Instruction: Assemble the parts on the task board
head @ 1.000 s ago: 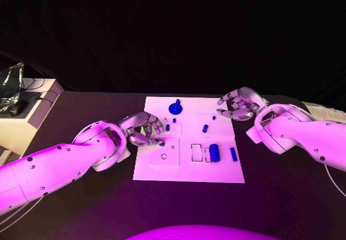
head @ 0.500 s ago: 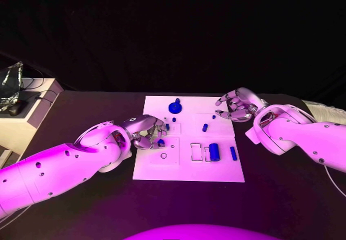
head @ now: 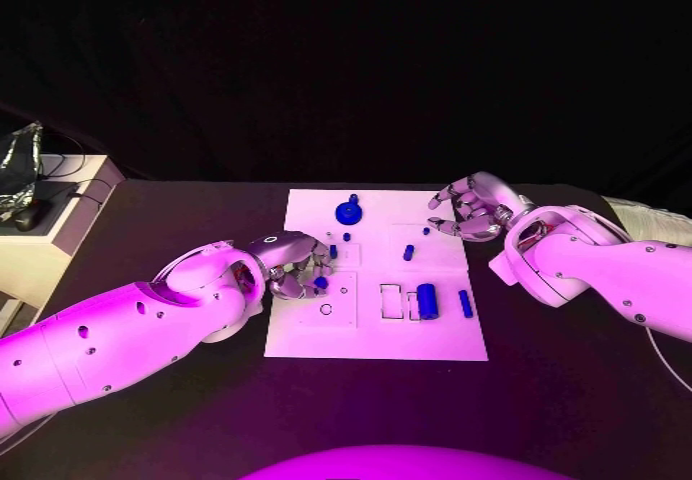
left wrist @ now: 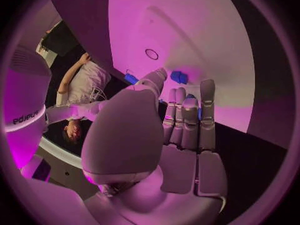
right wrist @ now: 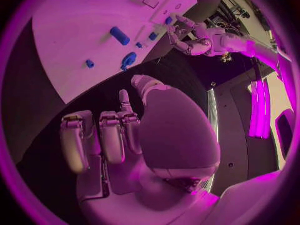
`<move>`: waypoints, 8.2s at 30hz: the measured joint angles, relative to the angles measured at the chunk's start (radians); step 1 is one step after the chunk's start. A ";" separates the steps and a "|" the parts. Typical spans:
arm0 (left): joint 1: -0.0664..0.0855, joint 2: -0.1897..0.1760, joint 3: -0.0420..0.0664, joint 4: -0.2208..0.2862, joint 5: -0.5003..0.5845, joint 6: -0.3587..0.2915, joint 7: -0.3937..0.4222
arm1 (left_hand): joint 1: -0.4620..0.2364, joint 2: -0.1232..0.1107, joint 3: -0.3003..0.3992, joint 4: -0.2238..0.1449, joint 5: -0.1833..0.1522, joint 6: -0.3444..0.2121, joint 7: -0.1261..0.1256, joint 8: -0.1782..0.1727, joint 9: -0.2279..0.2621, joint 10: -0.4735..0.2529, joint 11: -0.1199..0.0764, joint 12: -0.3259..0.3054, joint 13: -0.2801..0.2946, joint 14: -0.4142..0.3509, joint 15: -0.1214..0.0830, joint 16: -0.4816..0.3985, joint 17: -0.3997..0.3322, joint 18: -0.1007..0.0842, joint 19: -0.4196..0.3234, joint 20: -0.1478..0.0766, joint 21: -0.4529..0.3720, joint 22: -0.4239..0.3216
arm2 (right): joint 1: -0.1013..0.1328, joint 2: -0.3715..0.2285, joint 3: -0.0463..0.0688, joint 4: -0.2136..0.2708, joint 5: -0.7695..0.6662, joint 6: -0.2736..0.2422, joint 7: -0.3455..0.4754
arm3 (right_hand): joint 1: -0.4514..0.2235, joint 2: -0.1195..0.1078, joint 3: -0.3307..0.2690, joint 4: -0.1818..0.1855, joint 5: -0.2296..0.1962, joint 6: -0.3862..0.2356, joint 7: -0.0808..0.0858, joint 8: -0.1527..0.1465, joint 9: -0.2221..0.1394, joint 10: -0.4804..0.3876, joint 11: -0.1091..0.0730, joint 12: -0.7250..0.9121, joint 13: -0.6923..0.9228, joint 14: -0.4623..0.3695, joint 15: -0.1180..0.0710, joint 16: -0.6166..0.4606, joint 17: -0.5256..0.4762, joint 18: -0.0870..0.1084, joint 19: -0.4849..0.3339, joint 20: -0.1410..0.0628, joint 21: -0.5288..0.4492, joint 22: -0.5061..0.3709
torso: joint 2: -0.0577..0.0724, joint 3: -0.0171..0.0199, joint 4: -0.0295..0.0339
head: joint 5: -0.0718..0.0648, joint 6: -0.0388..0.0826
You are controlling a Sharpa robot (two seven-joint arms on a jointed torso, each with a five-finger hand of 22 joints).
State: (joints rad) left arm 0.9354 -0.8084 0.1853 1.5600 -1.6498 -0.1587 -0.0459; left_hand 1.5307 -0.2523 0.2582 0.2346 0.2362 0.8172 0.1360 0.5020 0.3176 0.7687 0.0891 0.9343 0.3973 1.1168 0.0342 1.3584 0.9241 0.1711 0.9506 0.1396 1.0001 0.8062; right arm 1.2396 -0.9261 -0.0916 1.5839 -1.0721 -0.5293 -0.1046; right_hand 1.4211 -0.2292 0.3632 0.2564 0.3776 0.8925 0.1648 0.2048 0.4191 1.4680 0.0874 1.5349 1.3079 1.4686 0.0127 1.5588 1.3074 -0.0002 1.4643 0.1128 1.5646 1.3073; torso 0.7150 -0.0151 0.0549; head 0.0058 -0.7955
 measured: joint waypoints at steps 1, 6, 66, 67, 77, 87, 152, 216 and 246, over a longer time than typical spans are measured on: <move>0.000 0.000 0.000 0.000 -0.003 0.006 -0.004 | 0.003 0.003 0.000 0.000 0.000 0.000 0.000 0.000 -0.001 0.000 0.000 0.000 0.000 0.000 0.000 0.000 0.001 0.000 0.000 0.000 0.003 0.001 | 0.000 0.000 0.000 0.000 -0.001 0.000 0.000 | 0.000 0.000 0.000 0.000 0.000 0.000 0.000 0.000 0.001 0.000 0.000 0.000 0.000 0.000 0.000 0.000 0.000 0.000 0.000 0.000 0.000 0.000 | 0.000 0.0000 0.0000 | 0.000 0.000; 0.000 0.002 0.000 -0.001 -0.014 0.031 -0.021 | 0.011 0.003 0.005 0.005 0.000 0.003 -0.004 -0.001 -0.008 0.006 -0.005 0.012 0.000 0.009 -0.002 0.012 0.008 -0.001 0.004 -0.004 0.009 0.013 | 0.000 0.000 0.000 0.001 -0.004 0.000 -0.001 | 0.000 0.000 0.000 0.000 0.000 0.000 0.000 0.000 0.001 0.000 0.000 0.000 0.000 0.000 0.000 0.000 0.000 0.000 0.000 0.000 0.000 0.001 | 0.000 0.0001 0.0013 | -0.003 -0.002; 0.004 0.015 0.004 -0.023 0.008 0.036 -0.080 | 0.068 0.044 0.152 0.047 -0.015 0.120 -0.002 -0.068 -0.072 0.202 -0.029 -0.141 -0.125 0.066 -0.027 0.043 0.032 -0.001 0.029 -0.022 0.058 0.086 | 0.000 0.000 0.000 0.002 -0.011 -0.002 -0.002 | 0.000 0.000 0.007 -0.001 0.000 0.000 0.000 0.004 0.001 0.000 0.000 0.000 0.000 0.000 0.000 0.000 0.000 0.000 0.000 0.000 0.000 0.000 | -0.004 -0.0020 0.0028 | -0.005 -0.011; 0.003 0.014 0.004 -0.024 0.014 0.031 -0.080 | 0.067 0.045 0.153 0.045 -0.015 0.123 -0.006 -0.068 -0.072 0.210 -0.037 -0.138 -0.121 0.066 -0.027 0.043 0.032 -0.001 0.031 -0.023 0.058 0.086 | 0.000 0.000 0.000 0.002 -0.011 -0.003 -0.002 | 0.000 0.000 0.007 -0.001 0.000 0.000 0.000 0.004 0.001 0.000 0.000 0.000 0.000 0.000 0.000 0.000 0.000 0.000 0.000 0.000 0.000 0.000 | -0.004 -0.0020 0.0025 | -0.005 -0.010; 0.001 0.009 0.002 -0.029 0.083 -0.030 -0.068 | 0.061 0.050 0.155 0.044 -0.015 0.126 -0.009 -0.067 -0.072 0.202 -0.029 -0.154 -0.125 0.066 -0.027 0.040 0.010 -0.001 0.030 -0.024 0.050 0.071 | 0.000 0.000 0.000 0.002 -0.011 -0.004 -0.001 | 0.000 0.000 0.007 -0.001 0.000 0.000 0.000 0.004 0.001 0.000 0.000 0.000 0.000 0.000 0.000 0.000 0.000 0.000 0.000 0.000 0.000 0.000 | -0.003 -0.0020 0.0016 | -0.004 -0.006; 0.001 -0.005 0.007 -0.027 0.221 -0.097 -0.034 | 0.057 0.046 0.188 0.033 -0.015 0.123 0.009 -0.106 -0.072 0.224 -0.013 -0.232 -0.158 0.058 -0.019 0.022 -0.011 -0.001 0.026 -0.027 0.041 0.068 | 0.000 -0.001 0.000 0.002 -0.012 -0.005 -0.001 | -0.008 0.000 0.007 -0.001 0.000 0.000 0.000 0.004 0.002 0.000 0.000 0.000 0.000 0.000 0.000 0.000 0.000 0.000 0.000 0.000 0.000 0.000 | -0.002 -0.0020 0.0016 | -0.005 -0.002; 0.000 0.056 0.027 -0.022 0.116 -0.113 -0.015 | 0.008 0.009 -0.066 0.055 -0.016 0.075 -0.011 -0.048 -0.033 0.158 -0.048 0.071 0.131 0.178 -0.041 0.114 0.188 -0.018 0.141 -0.036 0.110 0.200 | 0.000 0.000 0.000 0.013 -0.024 -0.008 -0.001 | -0.008 0.000 0.009 -0.004 0.000 0.000 0.000 0.008 0.002 -0.003 -0.003 0.000 0.000 -0.004 -0.004 0.000 0.000 0.000 0.000 0.000 0.000 0.001 | -0.003 -0.0006 0.0013 | -0.003 0.011; 0.020 0.174 0.027 -0.086 -0.019 0.053 -0.290 | 0.053 0.092 0.056 0.044 -0.011 0.162 -0.042 -0.090 -0.086 0.423 -0.070 0.405 0.562 0.348 -0.066 0.193 0.384 -0.080 0.387 -0.059 0.359 0.487 | 0.000 0.007 0.000 0.015 -0.030 -0.008 -0.002 | -0.008 0.000 0.014 -0.008 0.000 0.000 0.000 0.008 0.003 -0.003 -0.003 0.000 0.000 -0.004 -0.004 0.000 0.000 0.000 0.000 0.000 0.000 0.000 | -0.003 -0.0012 0.0020 | -0.012 -0.002; 0.015 0.135 0.023 -0.089 0.050 -0.072 -0.217 | -0.139 0.063 0.549 -0.075 -0.004 0.148 -0.027 -0.066 -0.061 0.431 -0.062 0.397 0.585 0.348 -0.066 0.192 0.383 -0.080 0.384 -0.063 0.364 0.494 | 0.000 0.007 0.000 0.018 -0.030 -0.008 -0.001 | -0.012 -0.004 0.019 -0.008 0.000 0.000 0.000 0.015 0.003 -0.003 -0.003 0.000 -0.001 -0.004 -0.004 0.000 0.000 0.000 0.000 0.000 0.000 0.001 | -0.004 -0.0035 0.0042 | -0.014 0.006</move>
State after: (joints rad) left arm 0.9504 -0.6736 0.2085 1.4709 -1.6001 -0.2307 -0.2630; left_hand 1.3920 -0.1896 0.8073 0.1601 0.2326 0.9647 0.1085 0.4357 0.2561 1.1996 0.0268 1.3312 0.9821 1.4651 -0.0318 1.5508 1.3076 0.0915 1.3343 0.0769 1.3641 1.3005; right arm 1.2395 -0.9195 -0.0914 1.6016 -1.1022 -0.5377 -0.1054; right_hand 1.4093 -0.2333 0.3825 0.2480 0.3776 0.8925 0.1648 0.2203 0.4219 1.4645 0.0839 1.5349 1.3074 1.4651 0.0092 1.5588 1.3074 -0.0001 1.4643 0.1128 1.5646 1.3080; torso 0.7115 -0.0185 0.0592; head -0.0078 -0.7894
